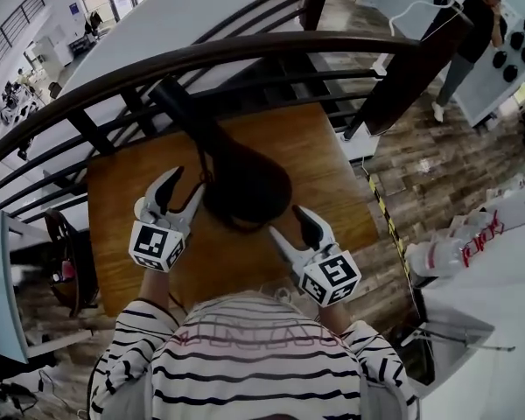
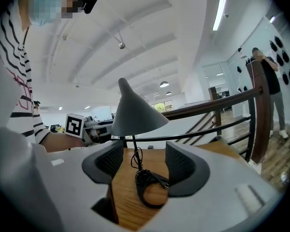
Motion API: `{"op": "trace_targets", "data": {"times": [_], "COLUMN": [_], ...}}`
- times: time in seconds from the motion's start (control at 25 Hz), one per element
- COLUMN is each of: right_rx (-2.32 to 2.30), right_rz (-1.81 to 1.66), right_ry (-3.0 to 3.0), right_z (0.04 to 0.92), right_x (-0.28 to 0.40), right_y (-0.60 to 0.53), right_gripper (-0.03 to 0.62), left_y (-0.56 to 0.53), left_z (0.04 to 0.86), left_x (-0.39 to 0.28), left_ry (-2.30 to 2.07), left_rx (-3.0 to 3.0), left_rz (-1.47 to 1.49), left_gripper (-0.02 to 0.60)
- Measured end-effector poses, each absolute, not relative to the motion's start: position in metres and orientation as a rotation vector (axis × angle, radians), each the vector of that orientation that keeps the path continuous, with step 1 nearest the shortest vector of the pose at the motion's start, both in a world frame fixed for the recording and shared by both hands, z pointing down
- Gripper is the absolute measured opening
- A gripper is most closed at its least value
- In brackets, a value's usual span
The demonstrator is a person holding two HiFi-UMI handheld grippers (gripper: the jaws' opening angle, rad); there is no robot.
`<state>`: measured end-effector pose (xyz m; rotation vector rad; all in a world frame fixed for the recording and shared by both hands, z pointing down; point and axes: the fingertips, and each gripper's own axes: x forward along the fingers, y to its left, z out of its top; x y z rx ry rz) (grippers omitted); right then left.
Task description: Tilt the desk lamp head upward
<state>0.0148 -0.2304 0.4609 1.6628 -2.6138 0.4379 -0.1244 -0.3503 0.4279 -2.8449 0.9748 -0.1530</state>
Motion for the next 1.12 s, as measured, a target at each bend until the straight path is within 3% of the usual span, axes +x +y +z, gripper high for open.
{"op": "trace_targets", "data": {"times": [0.56, 1.12], "right_rx": [1.75, 1.743], "right_rz": [0.38, 0.325], "right_ry": [-2.568, -2.558], "right_z": [0.461, 0.457], "right_x": [0.007, -0.001], "right_y": [-0.249, -0.248], "right_gripper": [0.175, 0.119], "left_y": [-0.393, -0.391], "left_z": [0.456, 0.465], "left_x": [-0.1, -0.093], "left_ry": [0.873, 0.826], "left_rx": [-2.915, -2.927], "left_rz": [-0.19, -0.235], "left_gripper": [0.192, 0.076]}}
